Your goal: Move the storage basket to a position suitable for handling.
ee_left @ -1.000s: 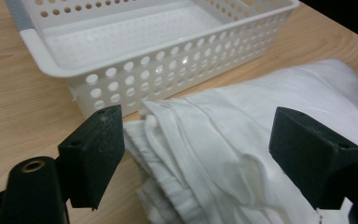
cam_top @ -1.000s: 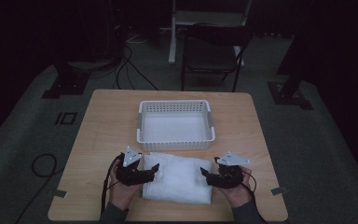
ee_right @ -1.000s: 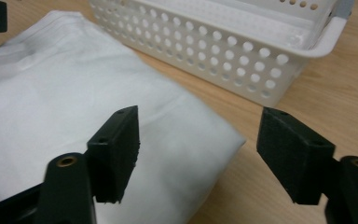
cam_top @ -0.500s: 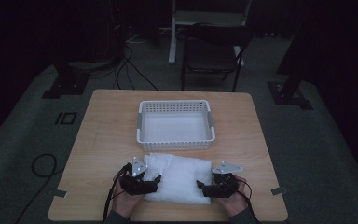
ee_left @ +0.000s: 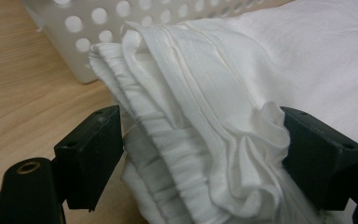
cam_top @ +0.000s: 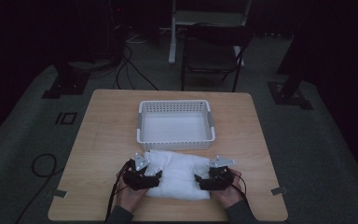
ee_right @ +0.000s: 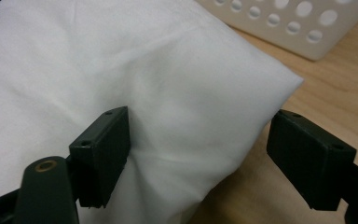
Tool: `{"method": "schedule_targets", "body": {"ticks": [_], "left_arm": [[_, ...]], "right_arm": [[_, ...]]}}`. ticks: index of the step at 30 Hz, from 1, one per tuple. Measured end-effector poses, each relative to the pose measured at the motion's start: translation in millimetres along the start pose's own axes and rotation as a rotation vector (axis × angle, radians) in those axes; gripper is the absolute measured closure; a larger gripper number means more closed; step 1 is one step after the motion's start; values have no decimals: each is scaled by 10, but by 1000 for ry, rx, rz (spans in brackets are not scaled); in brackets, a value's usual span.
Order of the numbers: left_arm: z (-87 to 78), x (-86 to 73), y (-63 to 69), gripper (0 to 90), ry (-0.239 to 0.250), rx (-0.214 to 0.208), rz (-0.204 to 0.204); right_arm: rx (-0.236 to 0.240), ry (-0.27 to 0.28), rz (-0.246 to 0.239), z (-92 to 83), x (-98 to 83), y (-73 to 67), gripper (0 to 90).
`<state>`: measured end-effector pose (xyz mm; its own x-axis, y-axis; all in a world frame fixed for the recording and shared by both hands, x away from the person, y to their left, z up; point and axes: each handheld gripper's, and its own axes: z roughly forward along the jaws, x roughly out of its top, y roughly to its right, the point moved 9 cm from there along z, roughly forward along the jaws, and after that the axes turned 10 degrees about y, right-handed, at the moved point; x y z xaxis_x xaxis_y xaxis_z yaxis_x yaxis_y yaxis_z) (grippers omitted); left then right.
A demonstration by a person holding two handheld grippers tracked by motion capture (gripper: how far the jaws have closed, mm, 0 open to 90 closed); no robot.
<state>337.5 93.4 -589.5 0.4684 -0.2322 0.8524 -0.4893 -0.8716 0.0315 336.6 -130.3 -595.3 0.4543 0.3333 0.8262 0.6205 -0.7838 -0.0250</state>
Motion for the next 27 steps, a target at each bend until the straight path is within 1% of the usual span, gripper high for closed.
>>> {"method": "schedule_targets", "body": {"ticks": [3, 7, 10, 13, 15, 19, 21, 24, 27], "left_arm": [[34, 22, -36, 163, -1, 1, -6], [65, 39, -69, 162, 3, 5, -16], [107, 75, -109, 163, 3, 20, -16], [132, 93, -128, 163, 3, 23, -16], [171, 117, -154, 163, 11, 30, -23], [204, 125, -195, 162, 12, 19, -37], [206, 151, -217, 165, 4, 3, -49], [159, 222, -229, 183, 31, -16, -56], [107, 299, -253, 186, 54, -28, -71]], "right_arm": [[-4, 2, 6, 47, 34, 37, 215], [-18, 2, -1, 82, 71, 66, 216], [-38, 7, -13, 137, 124, 103, 221], [-44, 8, -9, 157, 140, 121, 221], [-53, 10, -5, 189, 169, 155, 221], [-60, 12, 2, 220, 194, 176, 221], [-68, 11, 1, 247, 219, 194, 221], [-70, 10, 0, 254, 223, 201, 221], [-70, 12, -2, 247, 225, 205, 221]]}}
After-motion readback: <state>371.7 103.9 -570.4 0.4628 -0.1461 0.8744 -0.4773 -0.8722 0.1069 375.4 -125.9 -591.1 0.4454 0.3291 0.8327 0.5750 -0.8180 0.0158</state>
